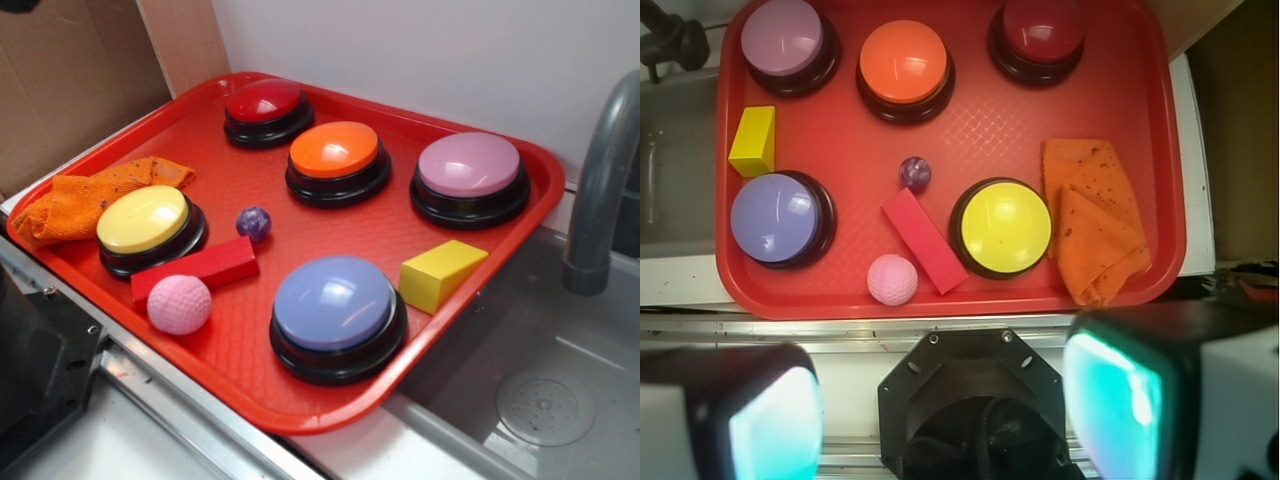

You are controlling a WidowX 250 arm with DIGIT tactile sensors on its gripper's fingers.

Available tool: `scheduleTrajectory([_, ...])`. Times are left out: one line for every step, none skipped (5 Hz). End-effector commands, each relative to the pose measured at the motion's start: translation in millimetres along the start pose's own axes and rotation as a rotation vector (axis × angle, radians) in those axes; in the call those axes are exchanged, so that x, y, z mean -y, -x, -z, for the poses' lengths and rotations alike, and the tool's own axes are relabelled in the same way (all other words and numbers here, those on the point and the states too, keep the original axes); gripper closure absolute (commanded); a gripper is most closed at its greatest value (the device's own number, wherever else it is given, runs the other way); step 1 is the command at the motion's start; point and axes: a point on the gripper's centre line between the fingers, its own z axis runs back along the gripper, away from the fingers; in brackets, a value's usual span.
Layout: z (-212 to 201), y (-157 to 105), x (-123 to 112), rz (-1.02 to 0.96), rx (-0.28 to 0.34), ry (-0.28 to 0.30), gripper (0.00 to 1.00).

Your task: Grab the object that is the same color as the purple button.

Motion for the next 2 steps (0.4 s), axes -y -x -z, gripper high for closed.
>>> scheduleTrajectory([0,0,0,0.000,0.000,0.000,0.00])
scheduleTrajectory([38,-20,7,0.191,-0.078,-0.006,0.00])
